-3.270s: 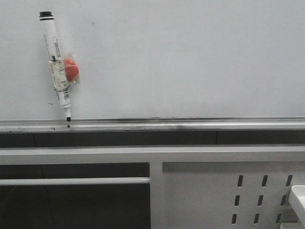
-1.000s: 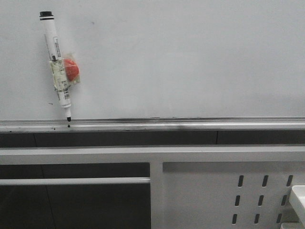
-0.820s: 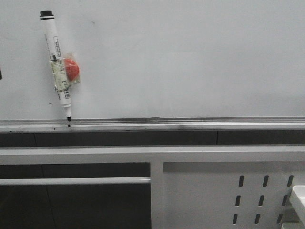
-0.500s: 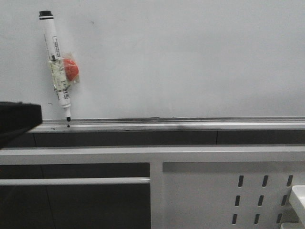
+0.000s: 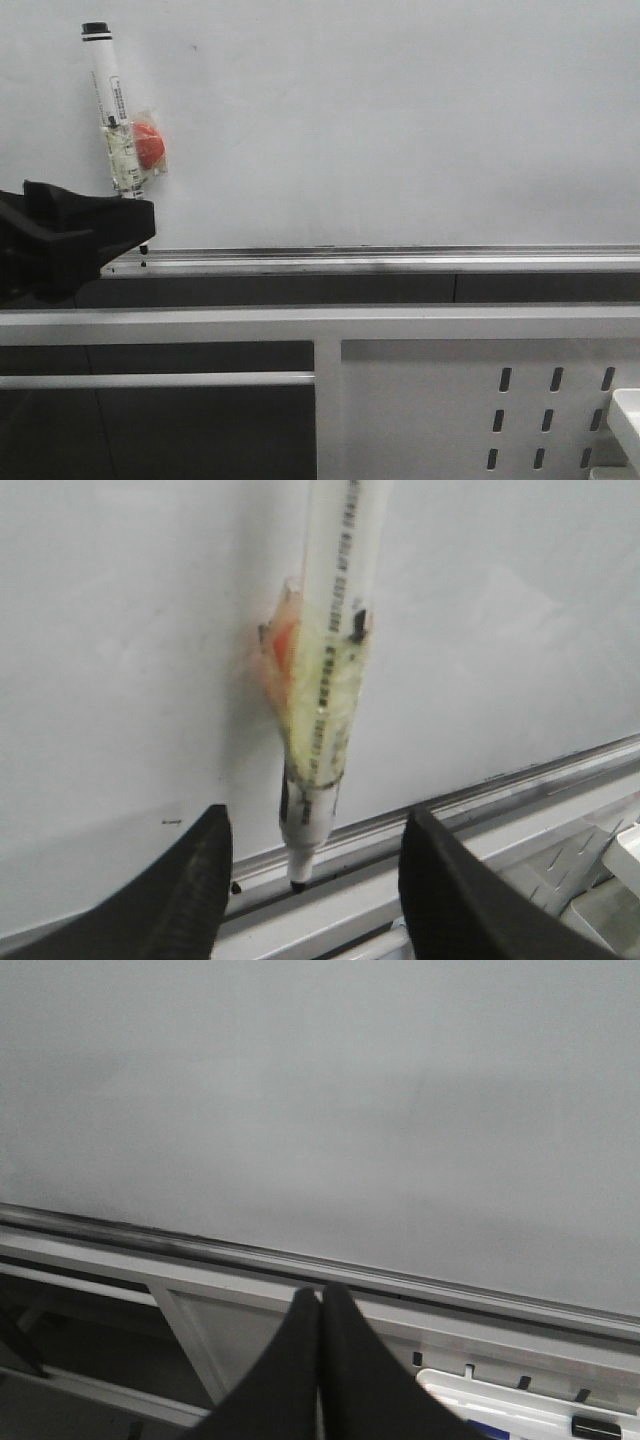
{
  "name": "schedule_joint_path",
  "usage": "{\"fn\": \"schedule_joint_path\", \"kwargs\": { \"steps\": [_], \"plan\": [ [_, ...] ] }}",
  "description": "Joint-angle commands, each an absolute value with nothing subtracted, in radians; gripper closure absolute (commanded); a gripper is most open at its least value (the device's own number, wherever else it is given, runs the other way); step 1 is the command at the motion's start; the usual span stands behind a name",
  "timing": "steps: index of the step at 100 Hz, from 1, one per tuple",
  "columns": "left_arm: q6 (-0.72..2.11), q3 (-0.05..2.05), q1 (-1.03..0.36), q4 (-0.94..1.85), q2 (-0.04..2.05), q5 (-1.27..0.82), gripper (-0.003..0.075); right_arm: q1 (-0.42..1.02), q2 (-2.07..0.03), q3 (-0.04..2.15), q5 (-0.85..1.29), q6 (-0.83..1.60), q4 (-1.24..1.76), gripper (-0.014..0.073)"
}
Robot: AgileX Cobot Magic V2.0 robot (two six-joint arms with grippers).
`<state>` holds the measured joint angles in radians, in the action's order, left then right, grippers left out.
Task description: Write number 1 on whiteboard
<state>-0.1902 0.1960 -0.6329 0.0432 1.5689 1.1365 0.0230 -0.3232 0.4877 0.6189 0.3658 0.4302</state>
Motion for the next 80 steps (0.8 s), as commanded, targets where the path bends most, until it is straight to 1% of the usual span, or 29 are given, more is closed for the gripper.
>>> {"fn": "schedule_joint_path", "kwargs": {
  "steps": [1,17,22,25,26,27,29,32,35,37,48,59,69,80],
  "plan": [
    [-0.201,0.234,-0.64,0.056,1.572,1.36,0.0374,0.036,-0.369,0.529,0.535,0.389,0.46,0.0663],
    [-0.201,0.283,-0.64,0.056,1.609,1.36,0.0376,0.049,-0.403,0.532,0.521,0.392,0.464,0.0663],
    [-0.201,0.291,-0.64,0.056,1.613,1.36,0.0402,0.05,-0.406,0.532,0.521,0.392,0.464,0.0663],
    [-0.201,0.293,-0.64,0.058,1.613,1.36,0.044,0.05,-0.407,0.532,0.522,0.392,0.464,0.0663],
    [-0.201,0.293,-0.64,0.06,1.613,1.36,0.048,0.05,-0.409,0.532,0.522,0.392,0.464,0.0663],
    [-0.201,0.293,-0.64,0.059,1.613,1.36,0.048,0.05,-0.409,0.532,0.525,0.392,0.464,0.0663],
    [-0.201,0.293,-0.64,0.062,1.613,1.36,0.0548,0.05,-0.409,0.532,0.525,0.392,0.464,0.0663],
    [-0.201,0.293,-0.64,0.068,1.613,1.36,0.0606,0.052,-0.409,0.532,0.529,0.392,0.464,0.0663],
    [-0.201,0.291,-0.64,0.067,1.613,1.36,0.0709,0.056,-0.409,0.532,0.531,0.392,0.464,0.0663],
    [-0.199,0.289,-0.64,0.067,1.613,1.36,0.0738,0.06,-0.409,0.532,0.533,0.392,0.464,0.0663],
    [-0.199,0.275,-0.64,0.063,1.613,1.36,0.074,0.093,-0.409,0.532,0.545,0.392,0.465,0.0663],
    [-0.199,0.251,-0.64,0.017,1.611,1.36,0.074,0.168,-0.423,0.545,0.552,0.416,0.465,0.0663],
    [-0.196,0.243,-0.64,-0.092,1.607,1.36,0.074,0.281,-0.479,0.591,0.584,0.446,0.465,0.0663],
    [-0.166,0.244,-0.64,-0.197,1.601,1.329,0.074,0.459,-0.57,0.65,0.617,0.448,0.429,0.0663]
  ]
}}
